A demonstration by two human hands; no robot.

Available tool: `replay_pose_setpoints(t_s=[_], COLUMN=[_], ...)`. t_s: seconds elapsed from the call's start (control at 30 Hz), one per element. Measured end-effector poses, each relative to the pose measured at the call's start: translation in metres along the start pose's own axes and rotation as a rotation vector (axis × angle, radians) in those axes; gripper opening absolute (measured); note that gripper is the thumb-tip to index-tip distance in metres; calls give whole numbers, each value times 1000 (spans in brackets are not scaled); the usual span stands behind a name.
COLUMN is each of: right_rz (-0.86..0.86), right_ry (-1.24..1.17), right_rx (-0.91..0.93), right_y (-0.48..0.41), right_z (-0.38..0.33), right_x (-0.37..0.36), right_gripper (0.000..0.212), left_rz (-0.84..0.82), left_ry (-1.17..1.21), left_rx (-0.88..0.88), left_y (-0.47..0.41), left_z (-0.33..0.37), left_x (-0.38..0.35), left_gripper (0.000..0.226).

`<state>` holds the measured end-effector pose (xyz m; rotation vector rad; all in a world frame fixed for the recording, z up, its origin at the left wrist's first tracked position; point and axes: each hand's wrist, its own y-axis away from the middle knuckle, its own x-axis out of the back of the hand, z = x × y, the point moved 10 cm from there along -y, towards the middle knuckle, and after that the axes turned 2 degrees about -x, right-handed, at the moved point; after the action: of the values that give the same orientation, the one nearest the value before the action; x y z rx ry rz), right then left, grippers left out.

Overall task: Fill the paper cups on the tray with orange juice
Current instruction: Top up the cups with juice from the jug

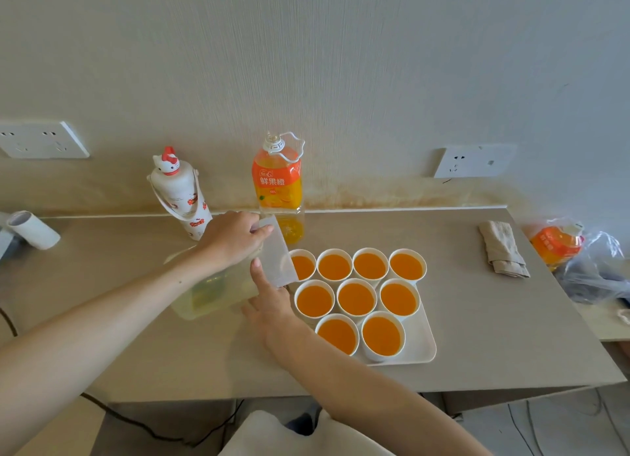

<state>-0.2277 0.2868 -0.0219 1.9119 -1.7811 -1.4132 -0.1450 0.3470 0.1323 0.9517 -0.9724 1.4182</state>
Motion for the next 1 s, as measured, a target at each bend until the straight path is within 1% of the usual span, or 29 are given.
replay_pose_setpoints(t_s=[0.07, 0.13, 0.2, 0.3, 0.67, 0.73, 1.0], right_rz=[-16, -20, -34, -93, -133, -134, -118], right_ry=[-16, -25, -32, -62, -114, -120, -111], right_rx=[-8, -17, -14, 6, 25, 26, 32], right_y=[0, -3, -6, -8, -1, 2, 4], right_z=[-1, 1, 2, -1, -12, -16, -17], right_x=[-2, -1, 1, 0, -7, -7, -7], right_gripper=[100, 95, 86, 79, 65, 64, 60], left_rz=[-3, -11, -14, -8, -7, -12, -15], left_ry=[-5, 2, 4, -12, -117, -124, -169], left_rx=[-17, -24, -23, -22, -105, -110, -144], left_y=[-3, -4, -5, -7, -13, -14, -16], left_z=[3, 4, 4, 6, 20, 20, 28], left_x=[0, -2, -4, -3, 1, 1, 1], left_gripper=[45, 45, 46, 46, 44, 40, 42])
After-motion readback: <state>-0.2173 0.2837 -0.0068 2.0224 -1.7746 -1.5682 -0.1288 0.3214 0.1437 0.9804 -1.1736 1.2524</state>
